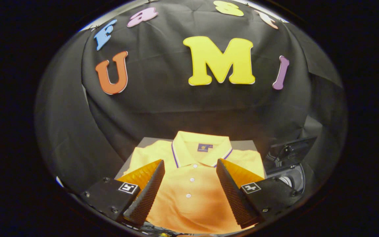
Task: Put the clothes into the washing machine and then close the washing machine lid.
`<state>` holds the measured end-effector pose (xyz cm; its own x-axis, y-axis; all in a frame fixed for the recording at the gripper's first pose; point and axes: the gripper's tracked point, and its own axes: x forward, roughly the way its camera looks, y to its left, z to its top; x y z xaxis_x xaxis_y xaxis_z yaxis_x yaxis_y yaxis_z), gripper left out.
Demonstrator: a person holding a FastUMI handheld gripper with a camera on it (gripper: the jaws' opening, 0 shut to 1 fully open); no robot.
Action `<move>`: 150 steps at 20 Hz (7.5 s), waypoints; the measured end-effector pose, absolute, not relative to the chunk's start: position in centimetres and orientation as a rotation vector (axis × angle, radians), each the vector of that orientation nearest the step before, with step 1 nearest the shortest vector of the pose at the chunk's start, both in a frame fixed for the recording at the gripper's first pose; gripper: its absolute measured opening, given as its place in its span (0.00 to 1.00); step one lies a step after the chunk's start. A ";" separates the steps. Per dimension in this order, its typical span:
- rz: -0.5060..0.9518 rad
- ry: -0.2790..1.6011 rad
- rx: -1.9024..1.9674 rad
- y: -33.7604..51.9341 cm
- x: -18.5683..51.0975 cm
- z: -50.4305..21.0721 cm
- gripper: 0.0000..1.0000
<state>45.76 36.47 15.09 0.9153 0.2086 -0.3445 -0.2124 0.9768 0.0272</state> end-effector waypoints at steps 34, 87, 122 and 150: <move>0.367 0.601 0.183 33.8 48.5 9.1 0.08; 0.109 0.461 0.010 -4.2 50.1 6.8 0.06; 0.008 0.913 -0.005 -8.2 50.7 -14.4 0.49; 0.068 0.330 -0.116 -4.6 49.1 7.8 0.66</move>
